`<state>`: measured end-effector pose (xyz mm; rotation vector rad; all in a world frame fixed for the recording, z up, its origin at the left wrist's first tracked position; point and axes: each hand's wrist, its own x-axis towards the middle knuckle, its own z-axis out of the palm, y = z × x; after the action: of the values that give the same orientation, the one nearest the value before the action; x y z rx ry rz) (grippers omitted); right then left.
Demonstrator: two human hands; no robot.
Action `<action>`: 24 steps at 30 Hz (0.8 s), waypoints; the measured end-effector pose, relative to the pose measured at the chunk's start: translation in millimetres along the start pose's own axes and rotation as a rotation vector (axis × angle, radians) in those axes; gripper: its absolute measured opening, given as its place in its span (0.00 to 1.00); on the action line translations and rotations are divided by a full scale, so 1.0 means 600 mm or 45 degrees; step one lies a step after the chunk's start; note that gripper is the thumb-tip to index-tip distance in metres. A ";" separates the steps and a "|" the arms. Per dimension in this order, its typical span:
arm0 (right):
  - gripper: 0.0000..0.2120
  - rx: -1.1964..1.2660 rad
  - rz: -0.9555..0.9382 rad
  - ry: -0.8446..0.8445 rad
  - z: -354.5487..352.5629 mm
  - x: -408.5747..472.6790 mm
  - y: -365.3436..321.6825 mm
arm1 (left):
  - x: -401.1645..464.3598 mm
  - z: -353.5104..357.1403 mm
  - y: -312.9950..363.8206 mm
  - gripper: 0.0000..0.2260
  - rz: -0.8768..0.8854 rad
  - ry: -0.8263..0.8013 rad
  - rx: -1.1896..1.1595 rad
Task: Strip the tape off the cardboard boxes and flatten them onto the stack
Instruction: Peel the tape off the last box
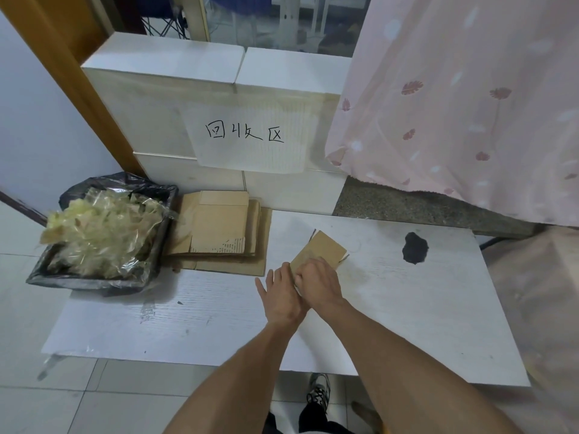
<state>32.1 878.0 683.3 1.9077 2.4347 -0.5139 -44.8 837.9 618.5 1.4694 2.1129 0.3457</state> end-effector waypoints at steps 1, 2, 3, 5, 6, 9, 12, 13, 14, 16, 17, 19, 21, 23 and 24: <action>0.10 -0.040 -0.015 -0.004 -0.003 0.001 -0.002 | 0.000 0.001 0.000 0.38 0.006 -0.005 0.016; 0.10 -0.072 -0.029 -0.013 -0.005 0.003 -0.004 | -0.001 0.001 0.000 0.38 0.012 -0.006 0.033; 0.11 -0.098 -0.037 -0.029 -0.006 0.006 -0.006 | -0.001 0.001 0.000 0.38 0.018 -0.007 0.050; 0.14 -0.129 -0.030 -0.072 -0.009 0.012 -0.011 | 0.000 0.002 0.000 0.38 0.025 -0.012 0.063; 0.16 -0.137 -0.017 -0.089 -0.010 0.014 -0.013 | 0.000 0.001 0.000 0.38 0.028 -0.006 0.055; 0.18 -0.158 0.006 -0.151 -0.008 0.021 -0.018 | 0.000 0.001 -0.007 0.39 0.054 -0.012 0.002; 0.15 -0.160 0.011 -0.209 -0.002 0.024 -0.024 | -0.001 0.003 -0.017 0.42 0.073 -0.033 -0.001; 0.13 -0.167 0.005 -0.223 0.000 0.025 -0.026 | -0.001 0.003 -0.018 0.42 0.061 -0.030 -0.013; 0.10 -0.180 -0.003 -0.230 0.002 0.026 -0.027 | -0.001 0.002 -0.018 0.41 0.047 -0.026 -0.031; 0.07 -0.192 -0.020 -0.221 0.004 0.029 -0.024 | 0.000 0.000 -0.015 0.41 0.035 -0.029 -0.053; 0.07 -0.195 -0.026 -0.217 0.005 0.030 -0.020 | 0.000 -0.001 -0.012 0.41 0.035 -0.036 -0.046; 0.06 -0.196 -0.034 -0.213 0.004 0.030 -0.014 | 0.001 -0.001 -0.007 0.41 0.032 -0.047 -0.015; 0.05 -0.176 -0.037 -0.214 0.006 0.031 -0.009 | 0.003 -0.002 -0.005 0.42 0.030 -0.057 -0.011; 0.04 -0.166 -0.039 -0.212 0.009 0.032 -0.005 | 0.004 -0.001 -0.005 0.42 0.032 -0.067 -0.014; 0.05 -0.162 -0.036 -0.208 0.012 0.033 -0.002 | 0.005 -0.001 -0.005 0.42 0.032 -0.069 -0.021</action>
<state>24.5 894.4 672.9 1.7141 2.3345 -0.4824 -48.2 839.4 616.7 1.4801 2.0464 0.3285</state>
